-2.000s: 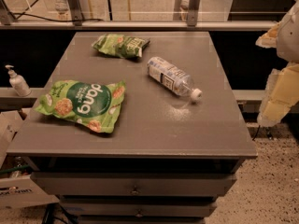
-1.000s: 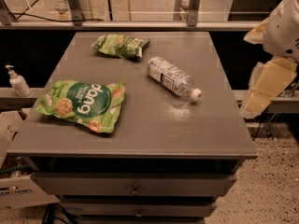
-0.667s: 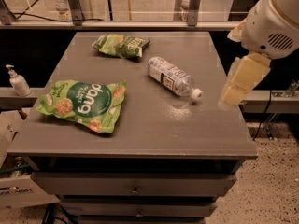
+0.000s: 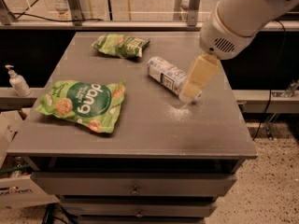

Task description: Pick blue plastic bottle

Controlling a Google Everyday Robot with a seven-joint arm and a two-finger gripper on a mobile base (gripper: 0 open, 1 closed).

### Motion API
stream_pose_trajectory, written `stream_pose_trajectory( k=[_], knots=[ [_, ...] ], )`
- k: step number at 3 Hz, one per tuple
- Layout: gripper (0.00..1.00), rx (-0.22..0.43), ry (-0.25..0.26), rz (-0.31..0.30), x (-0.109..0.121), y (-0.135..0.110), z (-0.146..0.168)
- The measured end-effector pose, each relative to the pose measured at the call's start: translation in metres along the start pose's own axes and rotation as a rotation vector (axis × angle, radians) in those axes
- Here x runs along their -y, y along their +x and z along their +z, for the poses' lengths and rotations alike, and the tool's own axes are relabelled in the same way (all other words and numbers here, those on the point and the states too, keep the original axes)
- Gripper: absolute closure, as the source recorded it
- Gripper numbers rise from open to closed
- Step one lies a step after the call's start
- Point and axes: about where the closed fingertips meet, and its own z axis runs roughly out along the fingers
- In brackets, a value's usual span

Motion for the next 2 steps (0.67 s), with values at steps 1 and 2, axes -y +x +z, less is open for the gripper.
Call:
stream_pose_trajectory(
  k=[1,2],
  knots=[
    [0.0,-0.009,0.022,0.015,0.014,-0.013,0.036],
    [0.0,-0.02,0.027,0.026,0.025,-0.022,0.068]
  ],
)
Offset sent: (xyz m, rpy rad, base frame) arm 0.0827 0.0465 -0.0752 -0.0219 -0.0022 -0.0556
